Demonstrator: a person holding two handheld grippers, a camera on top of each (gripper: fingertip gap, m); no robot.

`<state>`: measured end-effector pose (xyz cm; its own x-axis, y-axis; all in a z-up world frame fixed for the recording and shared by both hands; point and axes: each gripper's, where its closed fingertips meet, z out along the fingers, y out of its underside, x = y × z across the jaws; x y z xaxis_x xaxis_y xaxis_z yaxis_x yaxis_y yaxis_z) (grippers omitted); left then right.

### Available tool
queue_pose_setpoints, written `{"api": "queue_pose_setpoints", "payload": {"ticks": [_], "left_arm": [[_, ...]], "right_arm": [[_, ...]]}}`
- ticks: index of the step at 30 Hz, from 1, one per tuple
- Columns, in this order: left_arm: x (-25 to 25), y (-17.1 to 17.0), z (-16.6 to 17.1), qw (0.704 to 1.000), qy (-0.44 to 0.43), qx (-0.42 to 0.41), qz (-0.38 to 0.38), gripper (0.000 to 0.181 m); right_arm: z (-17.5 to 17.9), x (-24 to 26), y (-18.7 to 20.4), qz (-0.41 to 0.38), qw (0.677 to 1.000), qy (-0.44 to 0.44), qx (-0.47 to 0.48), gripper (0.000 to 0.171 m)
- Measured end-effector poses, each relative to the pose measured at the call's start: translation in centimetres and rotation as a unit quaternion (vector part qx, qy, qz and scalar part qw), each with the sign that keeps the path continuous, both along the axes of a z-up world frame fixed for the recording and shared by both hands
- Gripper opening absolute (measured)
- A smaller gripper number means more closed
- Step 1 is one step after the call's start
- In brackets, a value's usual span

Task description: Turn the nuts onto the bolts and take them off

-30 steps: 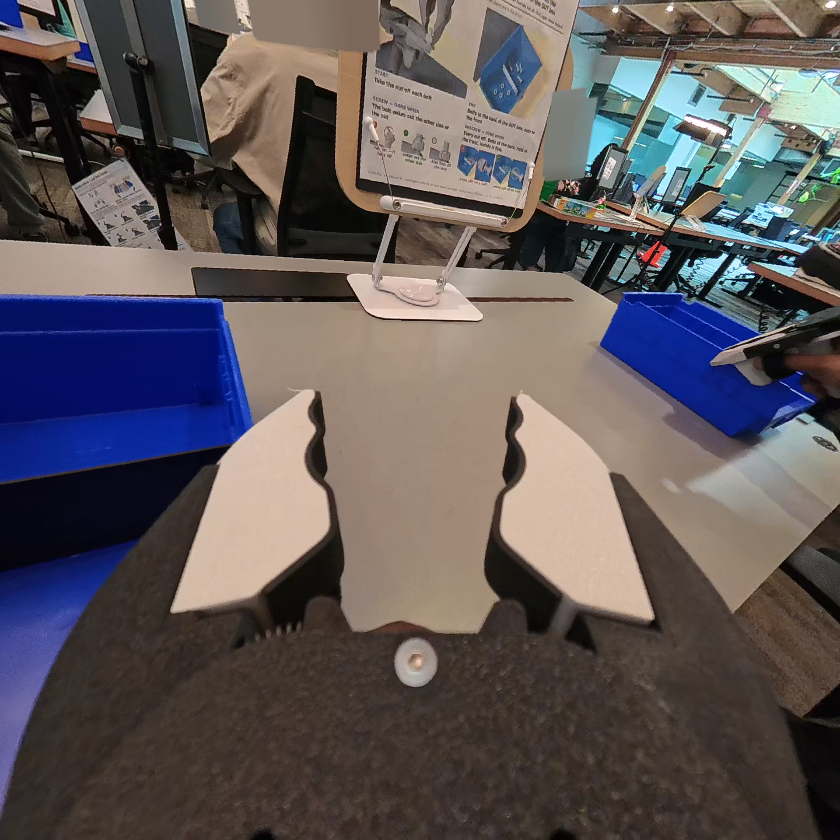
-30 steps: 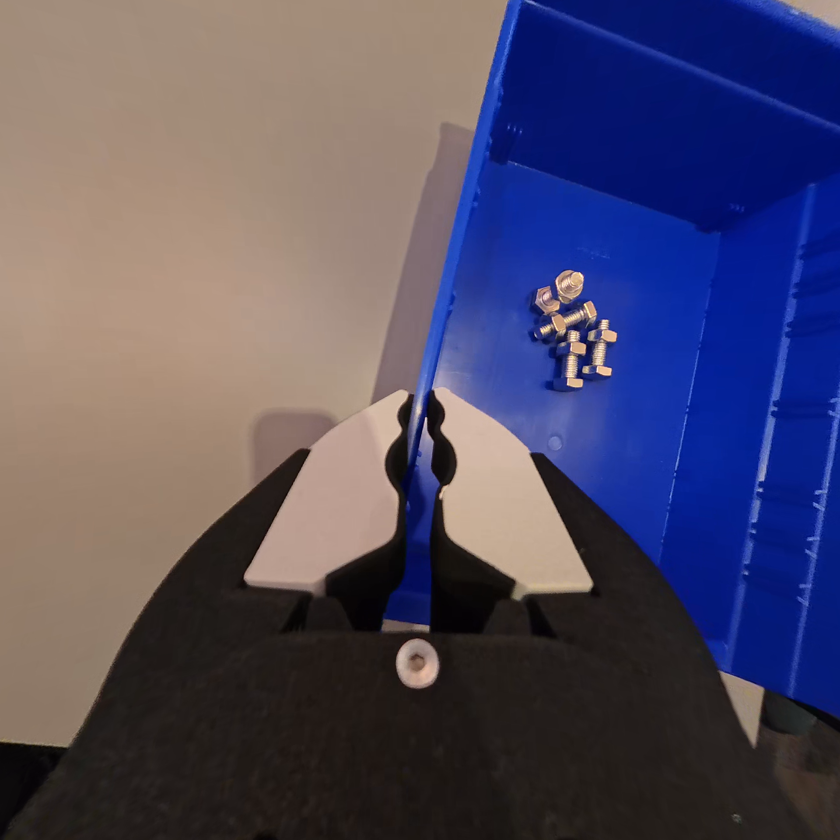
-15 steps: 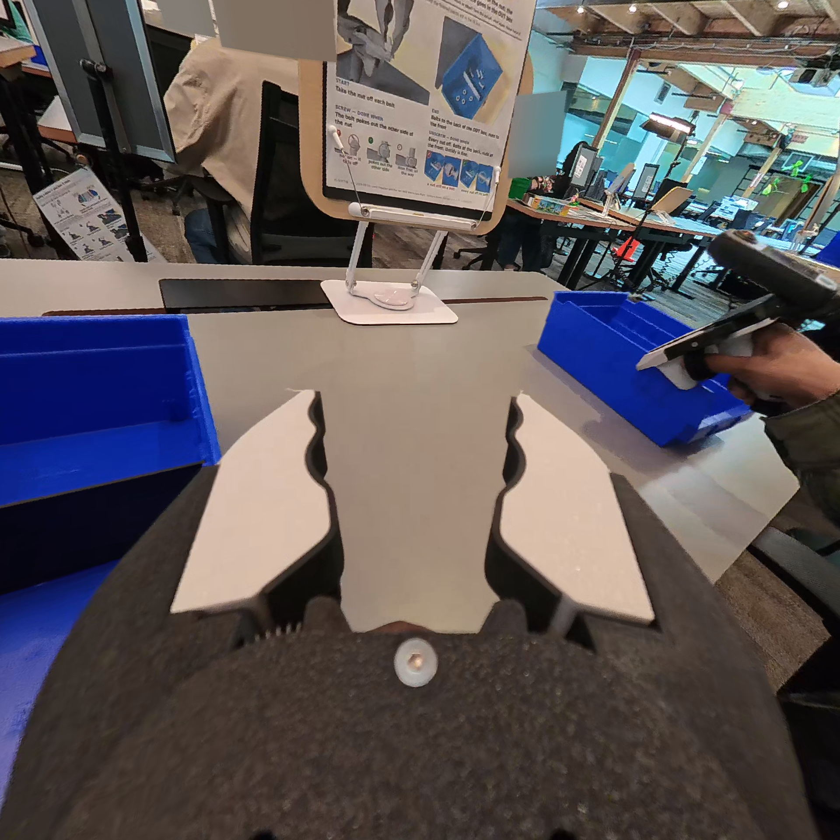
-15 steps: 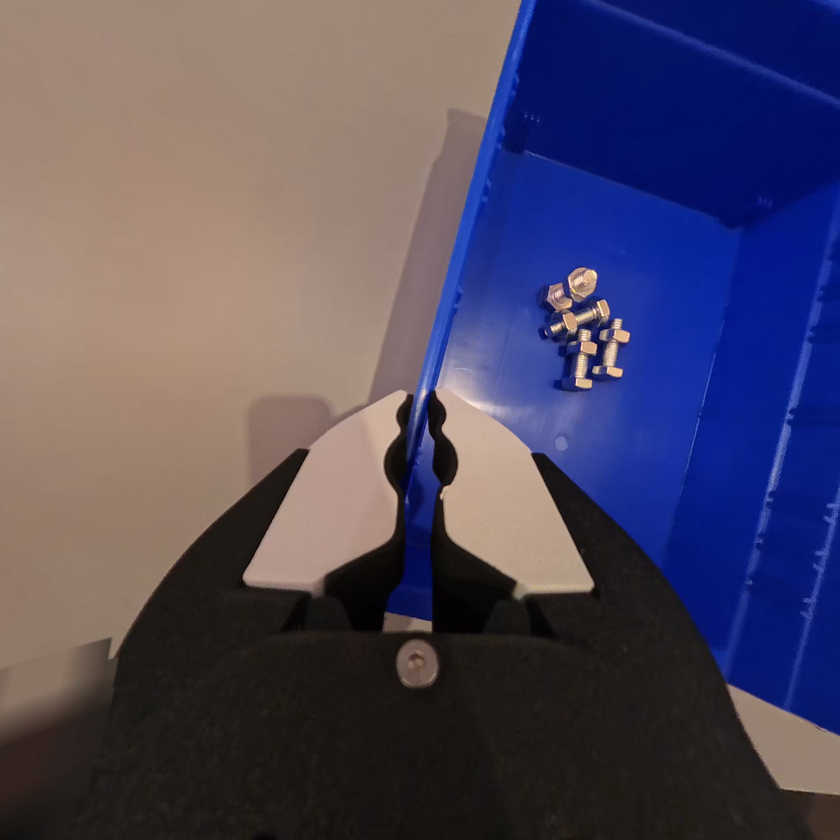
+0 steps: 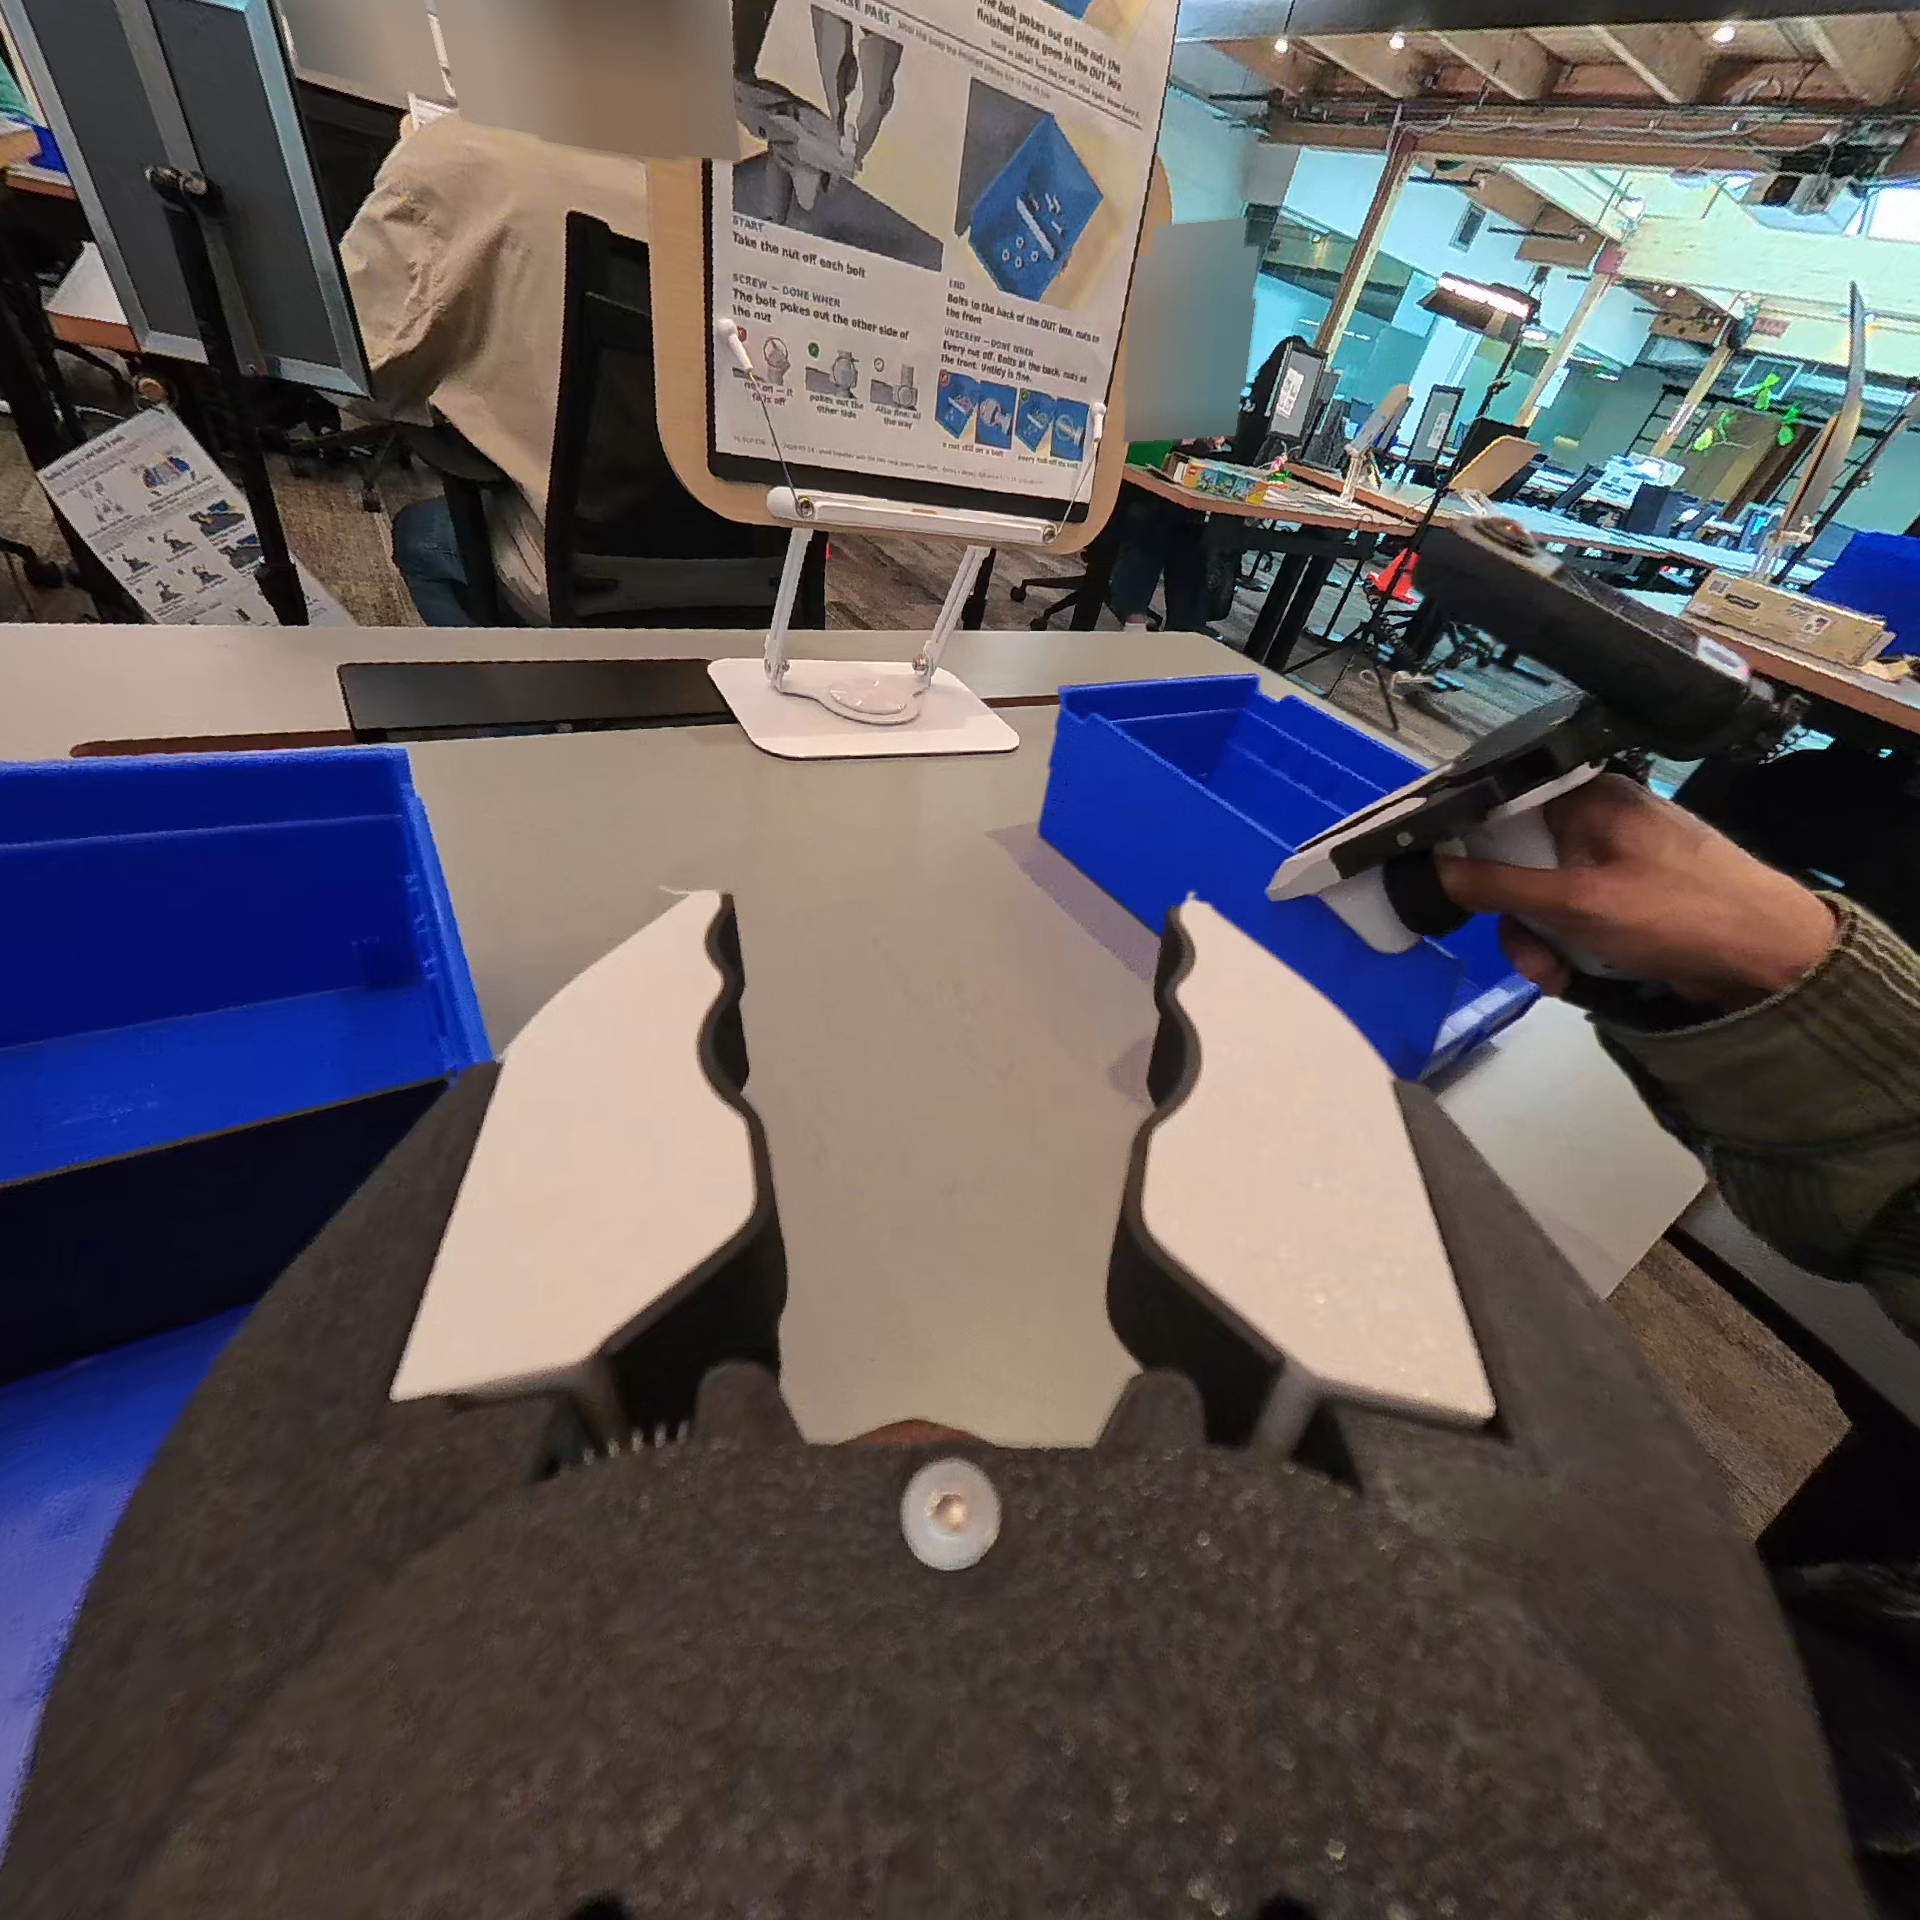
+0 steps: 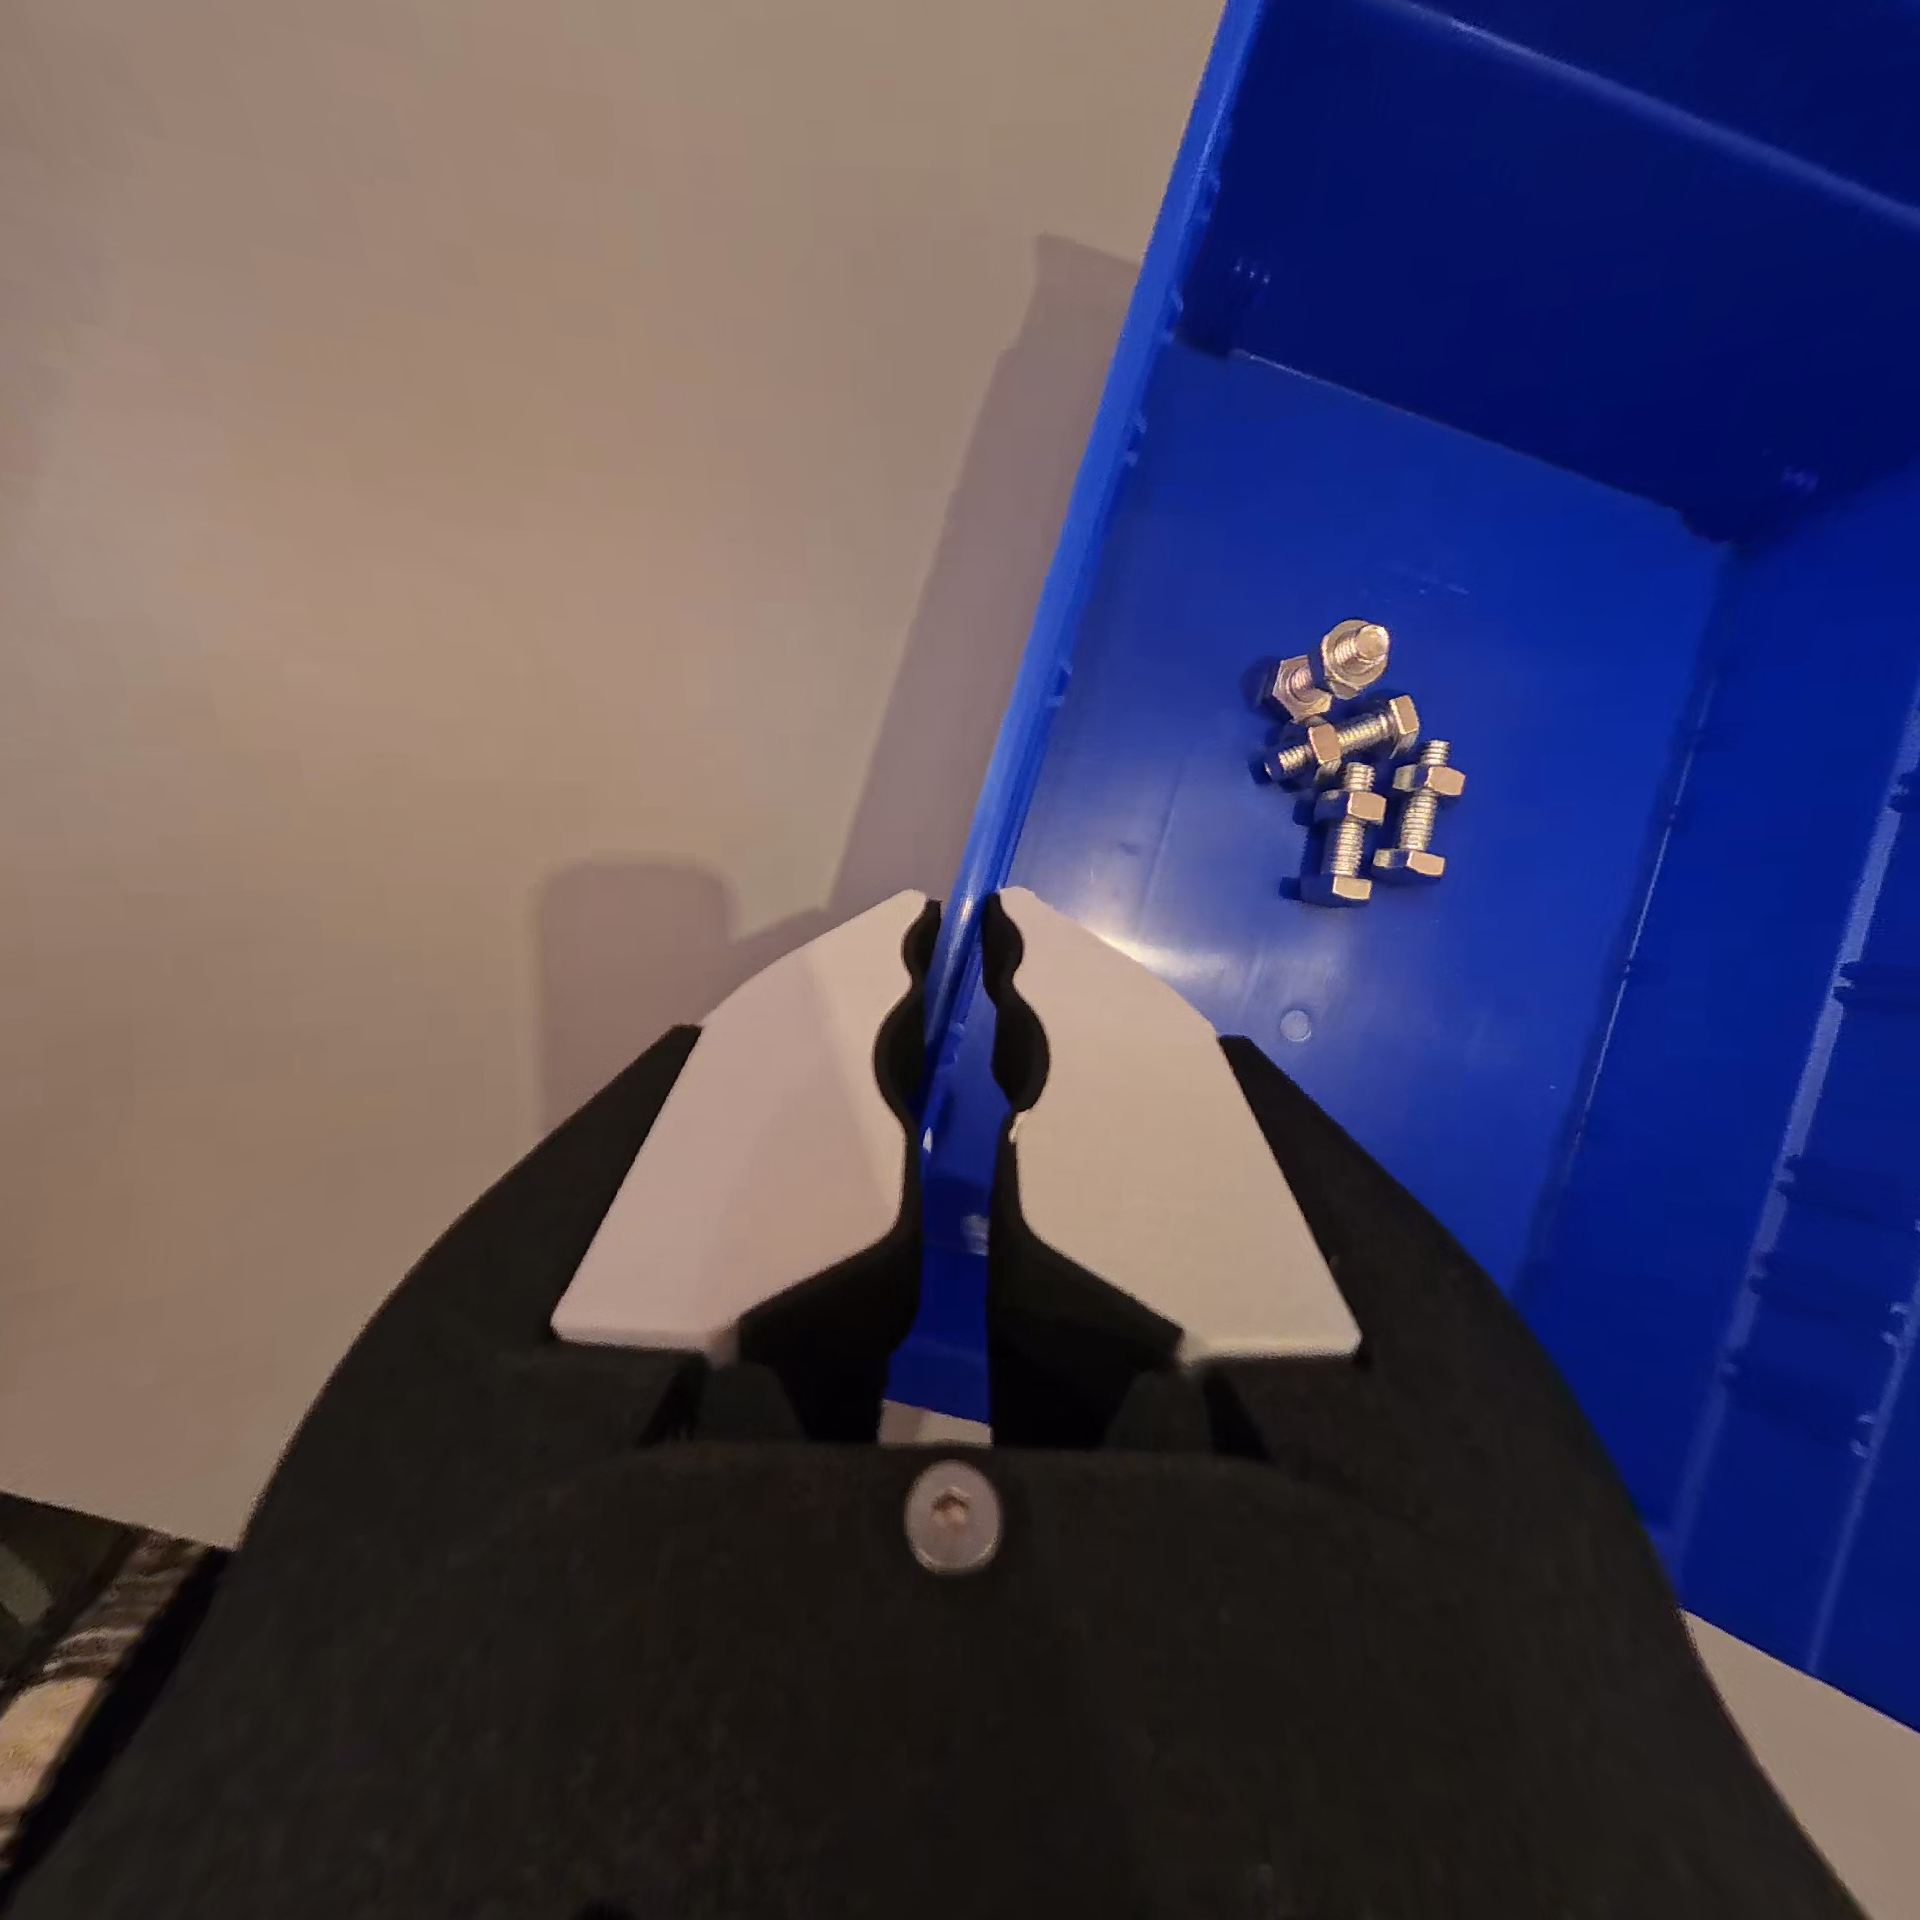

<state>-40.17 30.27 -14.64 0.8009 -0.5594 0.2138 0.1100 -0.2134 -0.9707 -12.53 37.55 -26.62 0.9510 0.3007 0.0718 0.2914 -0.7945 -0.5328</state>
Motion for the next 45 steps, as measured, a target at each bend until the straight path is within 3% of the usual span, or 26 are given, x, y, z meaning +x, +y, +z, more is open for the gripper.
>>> {"api": "queue_pose_setpoints", "payload": {"ticks": [1,13,19,22,25,28,30,37,39,41,45], "left_arm": [[0.0,0.0,-0.1,1.000,0.000,-0.001,-0.001,0.076],[0.6,0.0,-0.4,1.000,0.006,-0.006,-0.010,0.076],[0.6,0.0,-0.6,1.000,0.005,-0.008,-0.012,0.076],[0.3,-0.1,-0.8,1.000,0.008,-0.010,-0.009,0.077],[-0.2,0.0,-0.8,1.000,0.007,-0.008,-0.003,0.076],[-0.4,0.2,-0.7,1.000,0.003,-0.008,-0.001,0.076],[-0.2,0.3,-0.8,1.000,0.006,-0.010,-0.001,0.076],[0.6,0.6,-1.2,1.000,0.018,-0.016,0.001,0.076],[0.7,0.6,-1.2,1.000,0.019,-0.016,0.003,0.076],[0.7,0.7,-1.3,1.000,0.019,-0.017,0.004,0.076],[0.6,0.8,-1.1,1.000,0.021,-0.016,0.008,0.076]], "right_arm": [[0.0,-0.9,-0.1,0.004,1.000,-0.001,-0.001,0.008],[0.1,-10.4,-0.5,0.066,0.998,0.017,-0.011,0.012],[0.9,-14.0,-0.6,0.129,0.990,0.054,0.002,0.034],[4.5,-11.3,0.1,0.138,0.986,0.090,0.041,0.044],[8.0,-3.9,1.8,0.093,0.987,0.112,0.064,0.051],[8.0,3.9,3.5,0.030,0.991,0.122,0.039,0.056],[6.4,6.5,3.6,0.011,0.989,0.147,0.002,0.057],[0.8,6.9,2.7,0.007,0.984,0.166,-0.068,0.053],[-0.1,6.8,2.5,0.003,0.982,0.170,-0.079,0.040],[-0.8,6.7,2.3,-0.001,0.982,0.169,-0.089,0.012],[-1.0,6.9,2.3,-0.023,0.984,0.157,-0.084,0.007]]}}
